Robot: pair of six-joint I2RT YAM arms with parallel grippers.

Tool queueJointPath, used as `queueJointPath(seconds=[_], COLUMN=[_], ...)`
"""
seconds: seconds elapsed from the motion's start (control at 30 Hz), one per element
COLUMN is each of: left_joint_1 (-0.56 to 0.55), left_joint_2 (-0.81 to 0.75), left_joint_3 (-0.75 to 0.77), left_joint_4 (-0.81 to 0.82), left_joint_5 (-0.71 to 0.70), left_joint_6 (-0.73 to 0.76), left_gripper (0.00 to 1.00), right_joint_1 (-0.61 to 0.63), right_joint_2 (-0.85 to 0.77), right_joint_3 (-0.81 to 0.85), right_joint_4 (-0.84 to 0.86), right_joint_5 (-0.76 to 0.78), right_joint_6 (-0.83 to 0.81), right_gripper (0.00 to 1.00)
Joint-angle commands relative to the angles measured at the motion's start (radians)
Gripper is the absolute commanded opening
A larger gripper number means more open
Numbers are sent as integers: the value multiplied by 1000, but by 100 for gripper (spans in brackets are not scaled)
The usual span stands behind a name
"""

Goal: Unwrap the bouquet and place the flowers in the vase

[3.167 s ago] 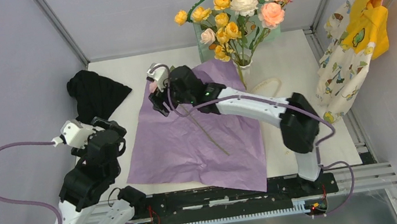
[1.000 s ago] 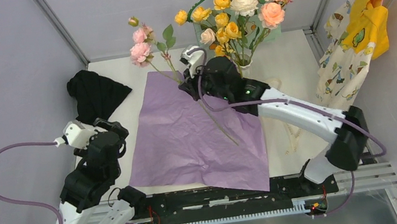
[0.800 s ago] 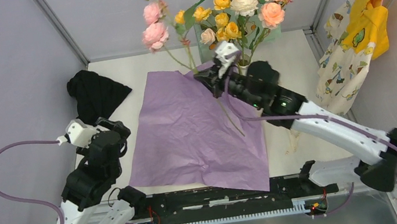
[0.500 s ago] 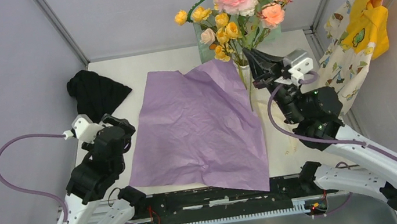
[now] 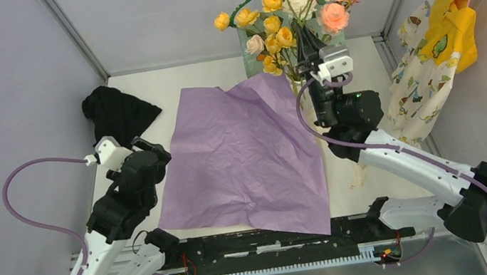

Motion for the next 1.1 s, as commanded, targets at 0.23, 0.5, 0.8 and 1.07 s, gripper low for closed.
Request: queueJointPath(seconds=[0.23,0.5,0.8,1.07], left_joint_1=[-1,-1,-1,-1], left_joint_2=[18,37,33,40], left_joint_3=[-13,-13,-17,-20], left_joint_4=[58,65,64,68], left_joint_5=[-18,-10,-9,-1], left_joint_6=[28,28,27,23], left_gripper=[82,82,82,82], right_joint_1=[-148,-192,-226,-247], right_joint_2=[144,181,196,177], right_joint_3=[239,222,107,-45], right_joint_4=[120,152,214,250], right_joint_5=[-56,-64,-51,-52], right_joint_6=[73,126,170,249], right_gripper=[0,0,0,0])
